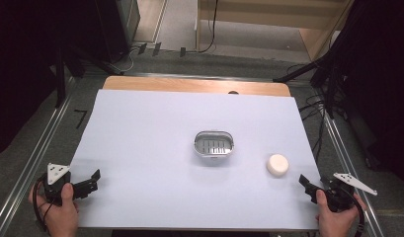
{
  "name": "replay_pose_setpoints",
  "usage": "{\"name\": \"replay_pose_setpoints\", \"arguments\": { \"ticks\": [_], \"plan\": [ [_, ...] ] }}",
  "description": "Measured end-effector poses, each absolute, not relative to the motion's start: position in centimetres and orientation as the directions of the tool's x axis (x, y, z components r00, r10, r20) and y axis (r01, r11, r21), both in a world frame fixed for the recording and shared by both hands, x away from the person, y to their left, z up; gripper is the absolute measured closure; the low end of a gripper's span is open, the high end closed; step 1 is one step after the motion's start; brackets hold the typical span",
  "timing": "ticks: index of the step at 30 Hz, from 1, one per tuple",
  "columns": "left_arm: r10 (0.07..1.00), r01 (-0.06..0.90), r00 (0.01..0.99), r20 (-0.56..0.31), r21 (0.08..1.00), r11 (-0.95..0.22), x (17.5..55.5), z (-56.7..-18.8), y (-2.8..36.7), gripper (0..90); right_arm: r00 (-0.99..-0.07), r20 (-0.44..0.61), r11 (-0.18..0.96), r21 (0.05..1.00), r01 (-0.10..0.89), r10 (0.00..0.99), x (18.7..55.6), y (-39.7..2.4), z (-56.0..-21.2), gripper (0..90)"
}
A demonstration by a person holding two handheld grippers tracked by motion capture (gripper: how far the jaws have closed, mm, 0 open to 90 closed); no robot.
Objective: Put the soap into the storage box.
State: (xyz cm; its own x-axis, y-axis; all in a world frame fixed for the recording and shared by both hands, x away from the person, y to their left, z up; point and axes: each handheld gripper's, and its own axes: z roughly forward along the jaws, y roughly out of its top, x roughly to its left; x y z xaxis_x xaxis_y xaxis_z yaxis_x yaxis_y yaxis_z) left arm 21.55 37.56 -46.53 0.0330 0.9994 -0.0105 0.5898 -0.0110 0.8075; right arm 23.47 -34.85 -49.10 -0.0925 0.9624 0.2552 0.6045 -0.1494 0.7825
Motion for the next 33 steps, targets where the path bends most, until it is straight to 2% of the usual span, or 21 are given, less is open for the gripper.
{"name": "replay_pose_setpoints", "arguments": {
  "ticks": [5,13,23,33],
  "plan": [
    [0.999,0.592,0.034,-0.009,0.806,-0.013,21.6,-46.5,37.6,0.0,-0.087,0.235,-0.138,0.788,0.6,0.968,23.5,-34.7,-48.7,13.6],
    [0.999,0.594,0.037,-0.011,0.805,-0.014,21.6,-46.5,37.6,0.0,-0.107,0.263,-0.149,0.787,0.598,0.959,23.6,-34.1,-48.0,13.6],
    [0.999,0.593,0.039,-0.009,0.805,-0.016,21.6,-46.5,37.6,0.0,-0.159,0.225,-0.087,0.795,0.6,0.961,23.8,-32.1,-47.4,13.8],
    [0.999,0.595,0.035,-0.008,0.804,-0.015,21.6,-46.5,37.6,0.0,-0.193,0.241,-0.078,0.794,0.603,0.951,24.0,-31.0,-47.1,13.8]
  ]
}}
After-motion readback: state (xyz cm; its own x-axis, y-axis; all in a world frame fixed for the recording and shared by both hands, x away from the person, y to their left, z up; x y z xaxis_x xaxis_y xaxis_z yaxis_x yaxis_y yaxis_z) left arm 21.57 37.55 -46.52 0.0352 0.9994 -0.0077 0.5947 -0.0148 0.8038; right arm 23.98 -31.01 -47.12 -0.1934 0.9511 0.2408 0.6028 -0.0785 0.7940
